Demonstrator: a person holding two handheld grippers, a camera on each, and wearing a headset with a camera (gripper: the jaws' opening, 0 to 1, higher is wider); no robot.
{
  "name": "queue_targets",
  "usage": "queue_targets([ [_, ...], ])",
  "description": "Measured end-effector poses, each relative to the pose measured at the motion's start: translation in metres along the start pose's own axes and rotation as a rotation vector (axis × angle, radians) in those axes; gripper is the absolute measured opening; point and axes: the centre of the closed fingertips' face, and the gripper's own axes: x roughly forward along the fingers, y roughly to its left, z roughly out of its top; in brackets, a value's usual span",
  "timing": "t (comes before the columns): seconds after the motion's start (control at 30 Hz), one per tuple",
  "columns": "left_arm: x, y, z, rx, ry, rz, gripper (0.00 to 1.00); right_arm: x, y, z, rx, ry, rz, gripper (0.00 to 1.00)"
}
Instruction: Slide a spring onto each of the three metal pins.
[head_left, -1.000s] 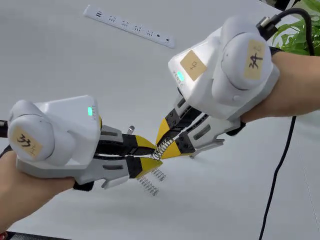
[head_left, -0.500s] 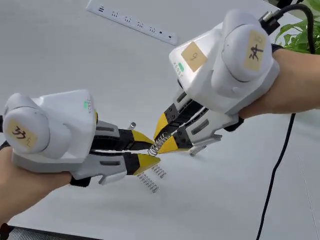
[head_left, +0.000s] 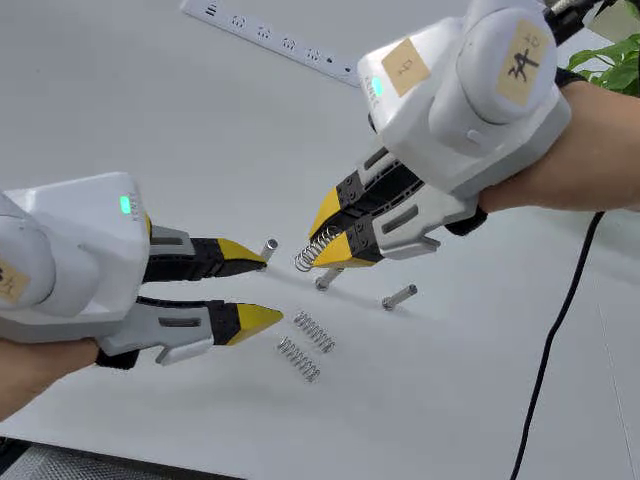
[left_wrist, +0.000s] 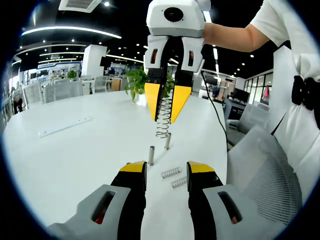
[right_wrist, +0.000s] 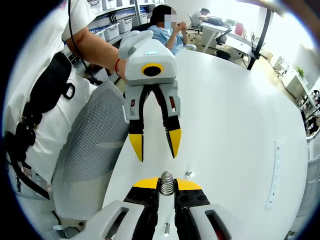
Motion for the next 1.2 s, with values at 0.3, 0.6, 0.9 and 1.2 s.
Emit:
queue_targets([
  [0.3, -0.015, 0.015, -0.014, 0.018, 0.023, 0.057, 0.47, 0.007, -0.028, -0.007, 0.057, 0.026, -0.084, 0.07],
  [0.6, -0.018, 0.023, -0.023, 0.005, 0.025, 0.073, 0.59, 0.029, -0.038, -0.015, 0.090, 0.048, -0.080, 0.07],
  [0.9, -0.019, 0.028, -0.027, -0.024, 0.007, 0.077, 0.70, 0.046, -0.048, -0.019, 0.092, 0.075, -0.068, 0.07],
  [1.2, -0.016, 0.030, -0.029, -0.030, 0.003, 0.075, 0.74, 0.057, -0.050, -0.022, 0.100, 0.088, -0.056, 0.07],
])
